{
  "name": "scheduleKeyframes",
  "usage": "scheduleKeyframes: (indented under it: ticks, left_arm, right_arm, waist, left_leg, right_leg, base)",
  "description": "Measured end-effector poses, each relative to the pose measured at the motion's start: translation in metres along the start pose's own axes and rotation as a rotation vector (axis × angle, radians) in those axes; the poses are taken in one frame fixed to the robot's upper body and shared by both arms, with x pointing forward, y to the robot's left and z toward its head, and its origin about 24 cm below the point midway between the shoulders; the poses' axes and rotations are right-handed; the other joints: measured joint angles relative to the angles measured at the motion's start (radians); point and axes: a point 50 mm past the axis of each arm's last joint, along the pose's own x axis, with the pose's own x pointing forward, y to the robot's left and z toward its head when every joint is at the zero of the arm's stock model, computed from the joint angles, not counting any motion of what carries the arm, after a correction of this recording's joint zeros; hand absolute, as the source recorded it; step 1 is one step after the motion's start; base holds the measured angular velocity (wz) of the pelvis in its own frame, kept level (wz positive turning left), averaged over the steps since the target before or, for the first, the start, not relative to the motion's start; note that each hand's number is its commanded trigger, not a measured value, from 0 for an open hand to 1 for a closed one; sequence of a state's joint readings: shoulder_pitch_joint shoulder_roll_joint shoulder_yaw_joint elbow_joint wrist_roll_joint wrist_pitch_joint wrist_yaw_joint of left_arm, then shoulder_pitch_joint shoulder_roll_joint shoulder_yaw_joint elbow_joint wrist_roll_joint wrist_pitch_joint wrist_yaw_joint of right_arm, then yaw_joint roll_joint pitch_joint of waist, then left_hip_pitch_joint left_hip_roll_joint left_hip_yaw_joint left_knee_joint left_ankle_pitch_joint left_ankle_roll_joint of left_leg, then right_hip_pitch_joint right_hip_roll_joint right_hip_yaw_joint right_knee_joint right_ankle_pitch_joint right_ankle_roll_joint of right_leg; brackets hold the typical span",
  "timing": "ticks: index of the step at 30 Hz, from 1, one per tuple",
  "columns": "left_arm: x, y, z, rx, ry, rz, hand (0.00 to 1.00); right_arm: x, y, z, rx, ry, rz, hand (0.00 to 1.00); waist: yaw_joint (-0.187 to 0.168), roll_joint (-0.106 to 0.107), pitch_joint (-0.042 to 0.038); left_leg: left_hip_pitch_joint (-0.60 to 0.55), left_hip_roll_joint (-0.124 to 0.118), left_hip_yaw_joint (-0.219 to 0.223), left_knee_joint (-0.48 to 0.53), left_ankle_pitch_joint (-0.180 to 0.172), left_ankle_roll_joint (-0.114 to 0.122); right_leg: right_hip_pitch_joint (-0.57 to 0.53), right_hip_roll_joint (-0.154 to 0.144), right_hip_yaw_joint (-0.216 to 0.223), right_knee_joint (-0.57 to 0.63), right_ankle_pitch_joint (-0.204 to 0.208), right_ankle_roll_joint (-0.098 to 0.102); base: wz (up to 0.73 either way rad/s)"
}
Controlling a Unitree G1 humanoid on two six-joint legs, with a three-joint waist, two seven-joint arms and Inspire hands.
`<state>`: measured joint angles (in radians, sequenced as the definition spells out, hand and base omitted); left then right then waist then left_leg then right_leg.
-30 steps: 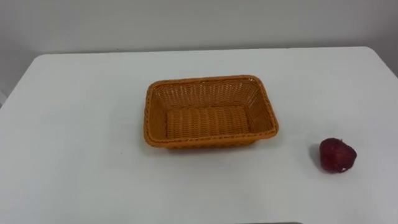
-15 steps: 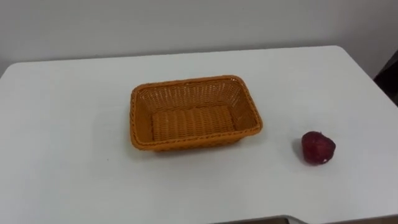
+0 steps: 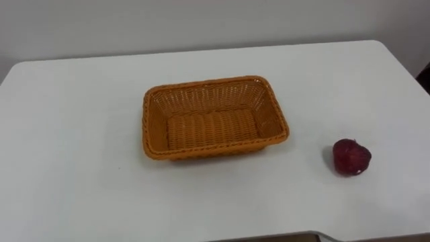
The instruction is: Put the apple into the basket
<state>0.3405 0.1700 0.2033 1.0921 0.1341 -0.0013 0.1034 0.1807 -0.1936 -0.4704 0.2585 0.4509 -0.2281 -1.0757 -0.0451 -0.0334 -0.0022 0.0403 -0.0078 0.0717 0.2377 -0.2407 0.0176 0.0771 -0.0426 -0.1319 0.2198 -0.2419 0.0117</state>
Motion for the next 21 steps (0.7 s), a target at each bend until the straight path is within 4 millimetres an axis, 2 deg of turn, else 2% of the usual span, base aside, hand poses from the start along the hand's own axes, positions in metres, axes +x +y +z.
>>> scheduleKeyframes:
  ticks: [2,5,9,15,21]
  left_arm:
    - [0.001,-0.001,0.003,0.017,-0.003,-0.007,0.00]
    - [0.001,-0.005,0.003,0.043,-0.002,-0.021,0.00]
    - [0.001,-0.007,0.004,0.063,-0.010,-0.034,0.00]
    - [0.001,-0.011,0.006,0.081,-0.016,-0.069,0.00]
    - [0.001,-0.011,0.009,0.095,-0.028,-0.082,0.00]
  right_arm:
    - [-0.008,0.009,0.011,-0.047,-0.153,0.066,0.00]
    - [-0.023,0.021,0.017,-0.076,-0.265,0.177,0.00]
    - [-0.043,0.033,0.011,-0.101,-0.268,0.348,0.00]
    - [-0.072,0.048,-0.004,-0.158,-0.236,0.637,0.00]
    - [-0.089,0.053,-0.012,-0.199,-0.225,0.812,0.00]
  waist:
    - [0.022,-0.001,0.0001]
    - [0.028,-0.004,0.0008]
    - [0.045,-0.008,0.0011]
    - [0.059,0.003,-0.0013]
    - [0.064,0.009,0.0080]
  left_leg:
    - [0.005,0.001,0.008,-0.003,0.001,0.000]
    - [0.006,0.001,0.011,-0.010,0.002,0.000]
    - [0.007,0.002,0.011,-0.013,0.002,0.000]
    - [0.006,0.001,0.008,-0.016,0.002,0.000]
    - [0.015,0.001,0.004,-0.016,0.002,0.000]
  right_leg:
    - [-0.002,0.001,0.008,0.002,0.000,0.000]
    - [-0.006,0.001,0.011,0.000,0.000,0.000]
    - [-0.006,0.002,0.009,0.000,0.001,-0.001]
    - [-0.003,0.000,0.002,-0.004,0.001,-0.001]
    - [0.021,-0.001,-0.009,-0.019,0.003,-0.001]
  base:
    - [-0.09]
    - [-0.04]
    - [0.00]
    - [0.02]
    - [0.04]
